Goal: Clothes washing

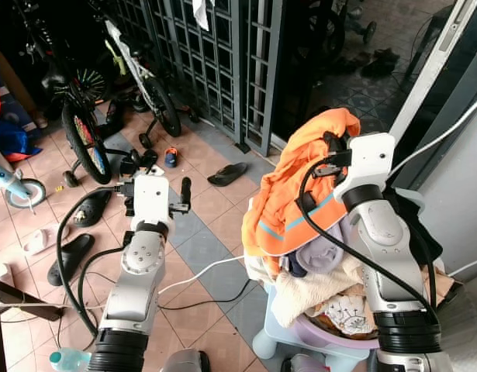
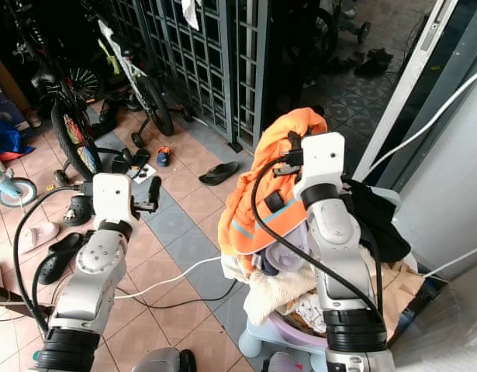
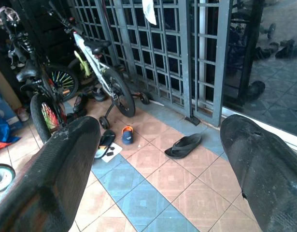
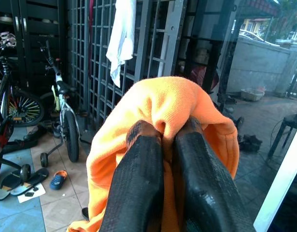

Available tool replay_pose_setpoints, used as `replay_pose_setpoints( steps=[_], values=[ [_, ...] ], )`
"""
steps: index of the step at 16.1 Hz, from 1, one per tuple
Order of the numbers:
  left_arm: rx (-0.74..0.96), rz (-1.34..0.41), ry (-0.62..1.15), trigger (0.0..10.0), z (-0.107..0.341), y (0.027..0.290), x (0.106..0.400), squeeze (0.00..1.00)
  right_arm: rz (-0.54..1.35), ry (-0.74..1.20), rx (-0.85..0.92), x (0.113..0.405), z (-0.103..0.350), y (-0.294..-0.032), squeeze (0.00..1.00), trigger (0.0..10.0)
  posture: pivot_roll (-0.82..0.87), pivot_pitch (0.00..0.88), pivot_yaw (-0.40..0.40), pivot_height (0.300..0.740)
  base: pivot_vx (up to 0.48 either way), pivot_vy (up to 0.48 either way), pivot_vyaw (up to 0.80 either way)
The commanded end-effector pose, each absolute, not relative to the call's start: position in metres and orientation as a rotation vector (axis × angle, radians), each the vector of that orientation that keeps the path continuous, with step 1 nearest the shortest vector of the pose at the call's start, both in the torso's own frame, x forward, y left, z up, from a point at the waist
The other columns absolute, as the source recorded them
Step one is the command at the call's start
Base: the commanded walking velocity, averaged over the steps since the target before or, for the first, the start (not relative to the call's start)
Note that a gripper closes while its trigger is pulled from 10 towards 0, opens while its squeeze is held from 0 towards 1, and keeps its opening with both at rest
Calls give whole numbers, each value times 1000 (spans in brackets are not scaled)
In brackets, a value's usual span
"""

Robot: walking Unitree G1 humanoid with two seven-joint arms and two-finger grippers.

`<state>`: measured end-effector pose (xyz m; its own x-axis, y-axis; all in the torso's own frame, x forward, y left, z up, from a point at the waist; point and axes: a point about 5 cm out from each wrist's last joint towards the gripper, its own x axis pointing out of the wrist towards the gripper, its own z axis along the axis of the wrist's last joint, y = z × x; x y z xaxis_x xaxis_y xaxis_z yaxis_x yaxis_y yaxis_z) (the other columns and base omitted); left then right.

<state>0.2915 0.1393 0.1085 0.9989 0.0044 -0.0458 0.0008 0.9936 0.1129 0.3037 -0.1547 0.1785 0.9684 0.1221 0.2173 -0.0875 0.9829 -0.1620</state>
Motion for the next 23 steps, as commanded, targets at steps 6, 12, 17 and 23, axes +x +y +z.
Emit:
replay_pose_setpoints(
  steps=[6,12,17,23],
  values=[
    [116,18,42,10000,108,141,294,0,114,-278,-147,306,189,-150,0,0,-22,0,66,740,0,0,0],
    [113,12,42,10000,108,140,294,0,115,-271,-152,307,187,-150,0,0,-24,0,67,740,-138,-41,0],
    [109,15,43,10000,108,140,295,0,114,-269,-156,308,187,-150,0,0,-23,0,67,740,-355,-268,0],
    [82,14,26,10000,110,140,297,0,79,-268,-186,312,190,-152,0,10000,-31,0,66,740,0,0,-110]
  ],
)
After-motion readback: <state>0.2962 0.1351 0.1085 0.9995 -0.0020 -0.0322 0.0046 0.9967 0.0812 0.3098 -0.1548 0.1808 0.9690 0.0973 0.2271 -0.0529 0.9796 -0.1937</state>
